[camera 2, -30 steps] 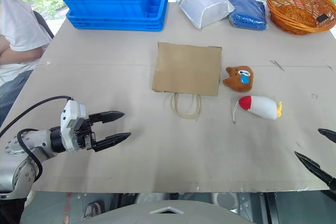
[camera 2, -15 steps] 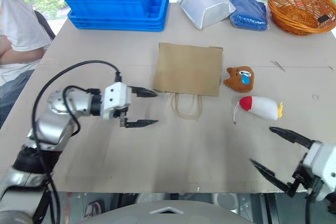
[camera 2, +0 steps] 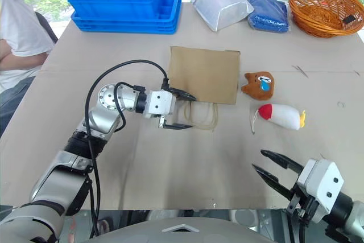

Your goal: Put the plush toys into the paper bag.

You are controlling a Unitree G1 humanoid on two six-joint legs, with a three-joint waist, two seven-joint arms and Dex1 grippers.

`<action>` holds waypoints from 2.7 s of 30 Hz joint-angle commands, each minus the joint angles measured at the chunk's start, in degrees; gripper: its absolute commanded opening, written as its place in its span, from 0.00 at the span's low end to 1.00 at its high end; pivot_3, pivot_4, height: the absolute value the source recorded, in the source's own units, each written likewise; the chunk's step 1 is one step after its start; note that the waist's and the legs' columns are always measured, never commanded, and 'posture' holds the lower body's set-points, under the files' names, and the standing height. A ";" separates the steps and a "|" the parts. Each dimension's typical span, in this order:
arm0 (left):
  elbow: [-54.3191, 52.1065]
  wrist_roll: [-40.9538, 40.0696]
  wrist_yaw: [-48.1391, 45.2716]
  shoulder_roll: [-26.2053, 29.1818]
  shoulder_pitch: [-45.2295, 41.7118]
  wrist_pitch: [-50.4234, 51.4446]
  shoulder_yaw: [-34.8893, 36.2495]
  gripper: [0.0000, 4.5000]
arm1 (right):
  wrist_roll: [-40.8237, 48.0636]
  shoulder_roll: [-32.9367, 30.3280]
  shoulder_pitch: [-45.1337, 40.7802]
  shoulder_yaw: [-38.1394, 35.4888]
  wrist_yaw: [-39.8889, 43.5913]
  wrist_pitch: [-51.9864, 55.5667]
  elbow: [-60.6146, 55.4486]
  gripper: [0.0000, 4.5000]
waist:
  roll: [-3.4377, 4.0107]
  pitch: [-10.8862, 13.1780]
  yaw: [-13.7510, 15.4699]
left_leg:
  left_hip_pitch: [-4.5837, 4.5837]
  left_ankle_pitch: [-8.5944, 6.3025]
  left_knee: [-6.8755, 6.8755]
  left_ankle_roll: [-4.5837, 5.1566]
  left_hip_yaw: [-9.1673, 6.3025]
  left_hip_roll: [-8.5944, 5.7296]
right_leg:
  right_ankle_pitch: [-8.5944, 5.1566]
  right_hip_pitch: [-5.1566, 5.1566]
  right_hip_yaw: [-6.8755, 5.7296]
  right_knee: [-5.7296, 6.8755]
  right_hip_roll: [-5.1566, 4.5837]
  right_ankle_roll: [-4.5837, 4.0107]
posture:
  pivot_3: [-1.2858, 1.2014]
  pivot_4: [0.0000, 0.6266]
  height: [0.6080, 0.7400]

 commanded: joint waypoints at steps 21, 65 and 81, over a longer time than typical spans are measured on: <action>-8.34 -29.98 -3.50 -4.60 -10.11 48.38 10.05 0.01 | -0.78 -1.89 -22.22 17.14 -23.91 15.30 -2.56 0.00 | -0.06 0.03 -0.71 | -0.20 -0.02 0.22 0.04 -0.14 0.02 | 0.00 -0.07 -0.07 0.08 0.05 0.02 | 0.52 0.24 1.00; -14.56 -61.39 42.06 -21.39 -10.73 77.55 35.81 0.01 | -19.50 16.72 -73.88 44.46 -28.08 14.19 51.01 0.00 | -0.08 0.01 -1.70 | -0.39 0.23 0.11 -0.39 -0.46 -0.22 | 0.08 -0.33 -0.11 0.21 -0.09 -0.01 | 0.52 0.24 1.00; -18.99 -66.60 42.62 -20.04 -8.20 79.84 33.80 0.01 | -24.43 19.06 -82.47 46.24 -20.70 16.46 62.27 0.00 | -0.07 0.01 -1.84 | -0.40 0.24 0.01 -0.42 -0.53 -0.31 | 0.08 -0.36 -0.16 0.20 -0.17 -0.02 | 0.52 0.24 1.00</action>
